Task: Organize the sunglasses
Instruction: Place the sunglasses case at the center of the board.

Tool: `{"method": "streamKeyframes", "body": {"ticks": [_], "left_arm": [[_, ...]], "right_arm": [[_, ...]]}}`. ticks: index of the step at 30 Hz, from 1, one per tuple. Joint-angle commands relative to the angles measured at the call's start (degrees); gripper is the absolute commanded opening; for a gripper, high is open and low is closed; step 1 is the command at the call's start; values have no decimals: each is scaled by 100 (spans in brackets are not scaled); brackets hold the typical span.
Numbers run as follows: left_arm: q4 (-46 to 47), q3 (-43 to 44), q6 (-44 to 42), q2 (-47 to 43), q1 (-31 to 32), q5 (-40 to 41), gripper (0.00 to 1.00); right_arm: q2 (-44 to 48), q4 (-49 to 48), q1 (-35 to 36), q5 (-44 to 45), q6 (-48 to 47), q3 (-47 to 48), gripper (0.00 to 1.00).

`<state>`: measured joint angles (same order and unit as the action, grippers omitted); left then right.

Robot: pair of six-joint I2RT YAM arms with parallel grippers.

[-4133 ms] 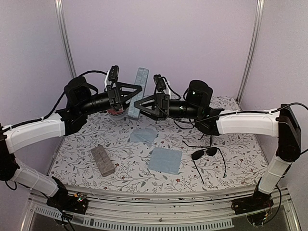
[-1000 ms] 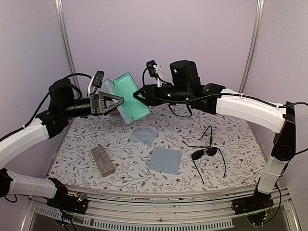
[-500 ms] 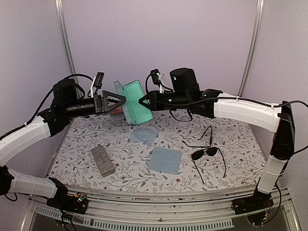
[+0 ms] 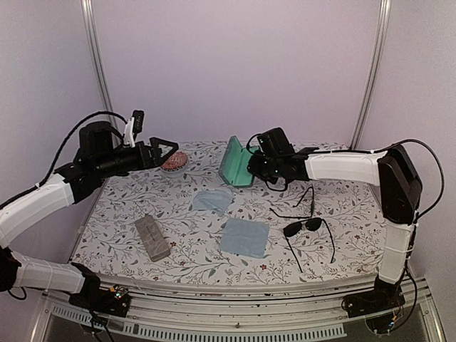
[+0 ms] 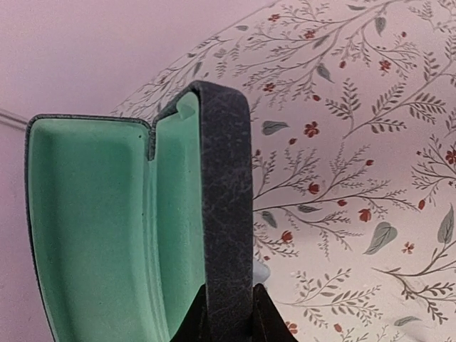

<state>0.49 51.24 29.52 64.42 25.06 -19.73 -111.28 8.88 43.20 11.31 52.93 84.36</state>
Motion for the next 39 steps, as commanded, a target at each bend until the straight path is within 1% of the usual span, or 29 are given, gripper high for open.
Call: {"method": "streamKeyframes", "body": {"ticks": [1, 6, 11, 13, 18, 21, 23, 29, 32, 36, 39], "left_arm": [[-81, -240, -221, -3, -54, 189, 96], [239, -497, -132, -7, -49, -25, 96], [183, -510, -204, 76, -57, -87, 95], [158, -510, -245, 94, -54, -97, 95], [130, -510, -304, 159, -53, -115, 95], [114, -489, -336, 192, -54, -119, 95], [101, -475, -356, 207, -51, -119, 95], [46, -466, -373, 271, -54, -121, 95], [22, -466, -353, 285, -49, -119, 95], [21, -488, -320, 298, -49, -119, 95], [16, -501, -300, 325, -53, -143, 95]], "right_arm": [[-468, 108, -190, 561, 932, 90, 14], [-1149, 486, -233, 694, 1134, 545, 14], [-1614, 656, -233, 587, 1274, 771, 16], [-1705, 758, -229, 557, 1315, 807, 20], [-1627, 1007, -233, 756, 1339, 688, 41], [-1523, 1212, -230, 904, 1199, 670, 49], [-1462, 1356, -232, 961, 1062, 678, 52], [-1489, 1844, -233, 1070, 721, 891, 52], [-1713, 2264, -233, 1175, 495, 1210, 52], [-2059, 2934, -233, 1392, 253, 1757, 55], [-2079, 2919, -234, 1318, 50, 1812, 50]]}}
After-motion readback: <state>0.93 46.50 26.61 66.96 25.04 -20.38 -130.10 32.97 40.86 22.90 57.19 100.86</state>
